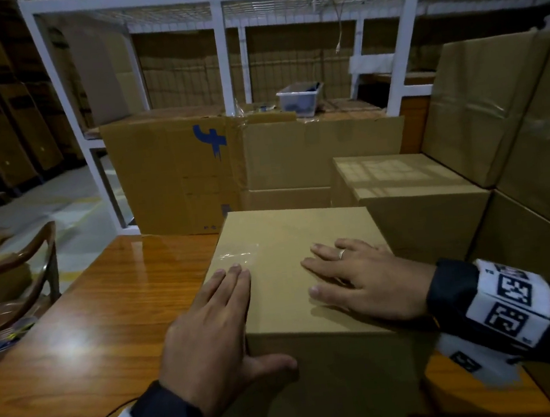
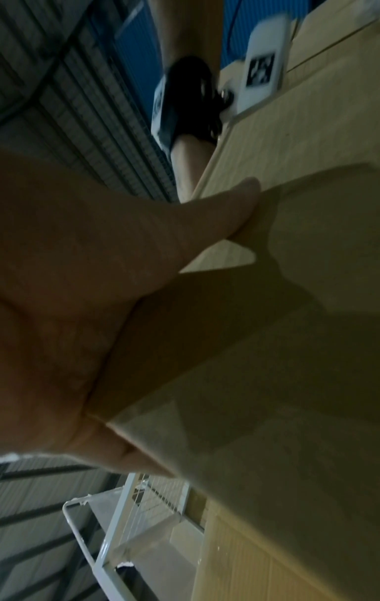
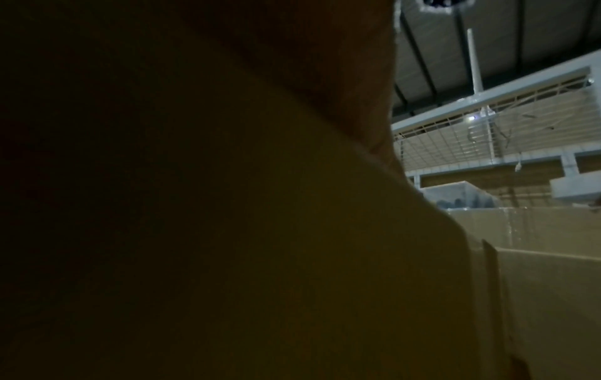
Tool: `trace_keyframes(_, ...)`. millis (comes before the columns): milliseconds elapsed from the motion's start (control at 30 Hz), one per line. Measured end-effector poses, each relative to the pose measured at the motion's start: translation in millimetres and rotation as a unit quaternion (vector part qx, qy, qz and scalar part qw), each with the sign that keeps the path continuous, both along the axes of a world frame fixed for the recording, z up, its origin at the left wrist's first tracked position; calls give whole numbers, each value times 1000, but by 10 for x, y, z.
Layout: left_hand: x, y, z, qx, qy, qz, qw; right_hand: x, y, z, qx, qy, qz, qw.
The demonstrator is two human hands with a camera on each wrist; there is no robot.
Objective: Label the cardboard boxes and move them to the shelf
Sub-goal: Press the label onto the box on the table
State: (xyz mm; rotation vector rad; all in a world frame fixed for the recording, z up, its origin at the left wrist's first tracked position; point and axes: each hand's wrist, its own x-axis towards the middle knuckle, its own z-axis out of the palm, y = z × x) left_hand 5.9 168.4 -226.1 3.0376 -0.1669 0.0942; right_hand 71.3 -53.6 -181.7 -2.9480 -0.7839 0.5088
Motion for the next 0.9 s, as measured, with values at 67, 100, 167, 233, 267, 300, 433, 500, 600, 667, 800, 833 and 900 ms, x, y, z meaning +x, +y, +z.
trace_keyframes(67, -1, 49, 8, -10, -4, -13, 1000, -102, -10, -24, 1, 9, -3, 1000)
trace_keyframes(100, -4, 72, 10, -16, -6, -19, 1000, -157, -28, -25, 7, 15, -10, 1000)
trace_keyframes(167, -10, 94, 11, -18, -8, -24, 1000, -270, -69, -27, 12, 20, -26, 999)
trace_keyframes(233, -19, 84, 13, -15, -9, -29, 999, -390, -85, -58, 3, 6, -31, 999)
trace_keyframes(267, -23, 72, 13, -7, -10, -30, 999, -453, -80, -80, -1, -5, -37, 999)
trace_keyframes(300, -33, 59, 11, 5, -9, -30, 999, -511, -68, -104, -2, -18, -50, 999)
trace_keyframes(433, -84, -19, 14, 37, 6, -32, 999, -697, -19, -187, -5, -71, -109, 991)
trace_keyframes(500, -114, -54, 8, 42, 10, -47, 998, -762, -15, -207, -4, -87, -121, 989)
trace_keyframes(600, -140, -60, -1, 50, 2, -75, 996, -838, -31, -220, 7, -106, -137, 985)
trace_keyframes(667, -158, -36, -4, 41, -2, -92, 995, -913, -32, -230, 12, -117, -146, 982)
trace_keyframes(800, -249, -37, -10, 30, -5, -109, 994, -1075, -62, -245, 19, -124, -158, 979)
trace_keyframes(833, -277, -54, -10, 28, -6, -111, 993, -1110, -77, -242, 20, -123, -160, 979)
trace_keyframes(900, -318, -87, 0, 21, -6, -115, 993, -1159, -115, -235, 19, -121, -162, 979)
